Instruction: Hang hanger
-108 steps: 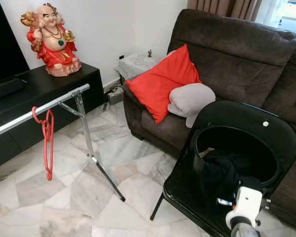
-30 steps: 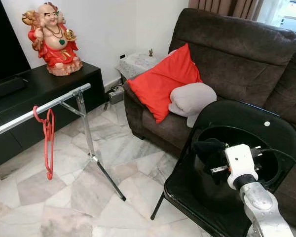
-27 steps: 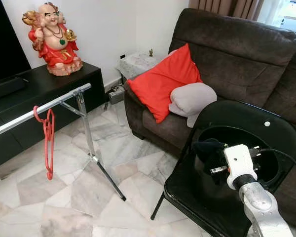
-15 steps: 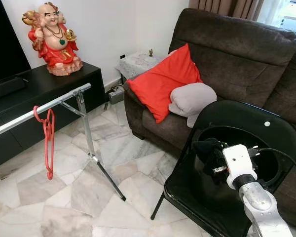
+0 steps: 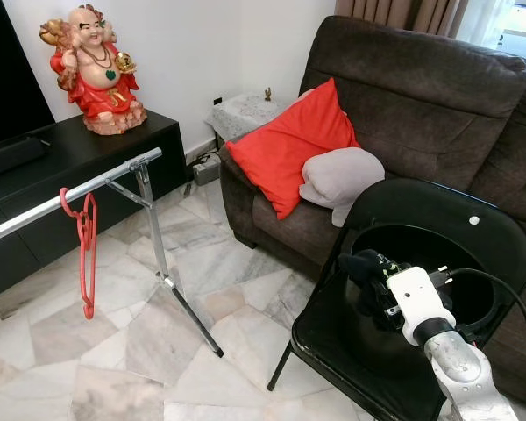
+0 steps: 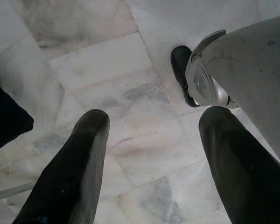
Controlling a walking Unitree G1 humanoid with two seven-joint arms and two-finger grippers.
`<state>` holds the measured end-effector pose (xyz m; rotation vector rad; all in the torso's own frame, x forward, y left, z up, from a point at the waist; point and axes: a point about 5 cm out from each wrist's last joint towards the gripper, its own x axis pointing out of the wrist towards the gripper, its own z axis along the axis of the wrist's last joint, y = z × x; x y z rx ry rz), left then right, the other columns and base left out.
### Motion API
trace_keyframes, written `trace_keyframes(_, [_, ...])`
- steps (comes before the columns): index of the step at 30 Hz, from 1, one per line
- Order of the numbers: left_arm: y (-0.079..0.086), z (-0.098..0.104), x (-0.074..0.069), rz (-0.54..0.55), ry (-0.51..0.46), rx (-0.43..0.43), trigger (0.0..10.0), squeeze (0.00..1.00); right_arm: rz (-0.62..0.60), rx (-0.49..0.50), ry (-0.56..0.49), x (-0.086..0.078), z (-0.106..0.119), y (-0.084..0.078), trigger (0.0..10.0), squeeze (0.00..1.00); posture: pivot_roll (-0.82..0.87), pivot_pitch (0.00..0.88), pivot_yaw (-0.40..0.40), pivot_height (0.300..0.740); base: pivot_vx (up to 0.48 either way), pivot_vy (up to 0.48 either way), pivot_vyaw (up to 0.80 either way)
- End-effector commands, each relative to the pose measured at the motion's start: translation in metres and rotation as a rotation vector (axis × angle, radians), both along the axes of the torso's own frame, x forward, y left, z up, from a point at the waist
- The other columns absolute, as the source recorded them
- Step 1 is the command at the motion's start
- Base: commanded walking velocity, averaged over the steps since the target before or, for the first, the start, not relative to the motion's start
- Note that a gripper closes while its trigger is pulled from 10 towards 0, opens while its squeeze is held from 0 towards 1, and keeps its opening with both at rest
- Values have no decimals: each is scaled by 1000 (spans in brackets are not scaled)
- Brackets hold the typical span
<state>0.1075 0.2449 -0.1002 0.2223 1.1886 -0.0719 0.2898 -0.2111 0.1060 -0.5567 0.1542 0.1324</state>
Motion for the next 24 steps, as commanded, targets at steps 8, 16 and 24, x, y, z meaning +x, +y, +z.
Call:
trace_keyframes(8, [2, -1, -4, -7, 18, 11, 10000, 0, 53, -115, -39, -14, 2, 6, 10000, 1000, -3, 0, 5, 740, 0, 0, 0])
trace_keyframes(16, [1, -1, -3, -11, 19, 10, 10000, 0, 100, -255, -41, -34, -5, 10, 10000, 0, -10, 0, 3, 740, 0, 0, 0])
trace_keyframes(24, [1, -1, -4, -10, 18, 12, 10000, 0, 19, -501, -85, -58, -12, -4, 10000, 0, -9, 0, -2, 740, 0, 0, 0])
